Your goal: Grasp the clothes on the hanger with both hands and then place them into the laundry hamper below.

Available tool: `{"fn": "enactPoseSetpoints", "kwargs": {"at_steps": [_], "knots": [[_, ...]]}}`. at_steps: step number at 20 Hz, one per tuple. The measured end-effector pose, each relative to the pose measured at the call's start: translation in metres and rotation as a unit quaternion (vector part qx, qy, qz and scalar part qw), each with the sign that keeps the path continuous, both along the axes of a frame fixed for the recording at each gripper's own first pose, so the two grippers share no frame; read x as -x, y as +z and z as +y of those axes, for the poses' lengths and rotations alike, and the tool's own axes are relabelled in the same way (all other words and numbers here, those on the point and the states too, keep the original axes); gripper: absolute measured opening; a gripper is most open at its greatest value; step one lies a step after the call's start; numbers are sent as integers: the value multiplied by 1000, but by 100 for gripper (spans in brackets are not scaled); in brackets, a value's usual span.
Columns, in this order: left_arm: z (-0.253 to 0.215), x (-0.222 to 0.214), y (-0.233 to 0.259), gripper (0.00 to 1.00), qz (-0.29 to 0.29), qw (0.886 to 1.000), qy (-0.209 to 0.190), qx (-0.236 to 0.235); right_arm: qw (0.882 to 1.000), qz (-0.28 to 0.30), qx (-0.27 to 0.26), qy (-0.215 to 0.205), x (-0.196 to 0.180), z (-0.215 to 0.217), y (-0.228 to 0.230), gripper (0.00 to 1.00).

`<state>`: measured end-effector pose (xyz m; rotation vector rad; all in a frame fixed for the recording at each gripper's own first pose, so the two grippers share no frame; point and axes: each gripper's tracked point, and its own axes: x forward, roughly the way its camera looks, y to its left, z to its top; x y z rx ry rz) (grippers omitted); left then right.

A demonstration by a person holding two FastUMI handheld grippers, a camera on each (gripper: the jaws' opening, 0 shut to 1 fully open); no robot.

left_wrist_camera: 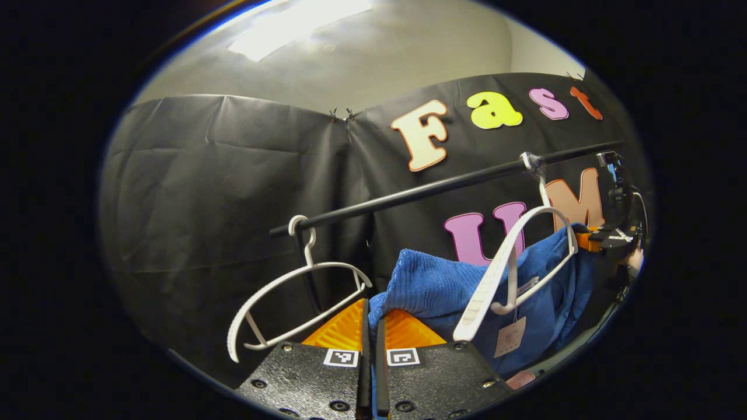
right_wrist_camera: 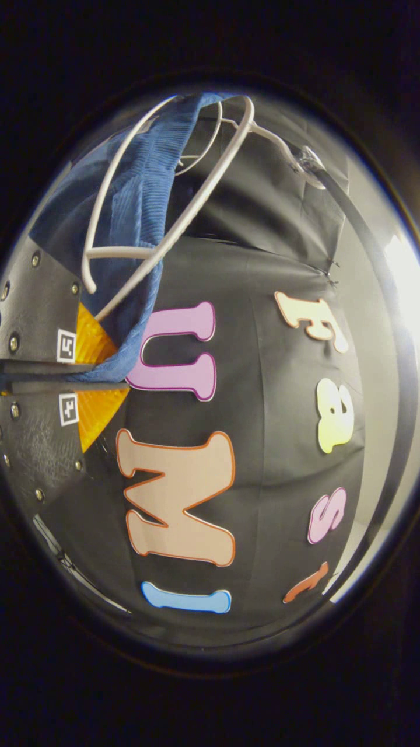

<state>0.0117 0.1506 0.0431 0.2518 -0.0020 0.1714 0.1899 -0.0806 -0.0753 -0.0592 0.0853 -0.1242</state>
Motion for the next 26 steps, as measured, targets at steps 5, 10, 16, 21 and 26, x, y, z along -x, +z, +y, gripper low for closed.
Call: {"fn": "enactPoseSetpoints", "kwargs": {"at_steps": [5,10,16,21,26], "knots": [[2,3,-27,5,21,1000,9,12,1000,23,12,2,-7,-2,-22,5],[-2,9,-54,4,42,999,11,23,999,43,12,-3,2,-7,-38,5],[-9,16,-87,4,67,997,11,31,998,62,22,-9,21,-10,-54,5],[-17,18,-104,5,84,996,4,29,997,75,24,-13,33,-12,-63,5],[-38,17,-114,2,92,995,-24,16,995,94,16,-7,49,-6,-79,5]]}}
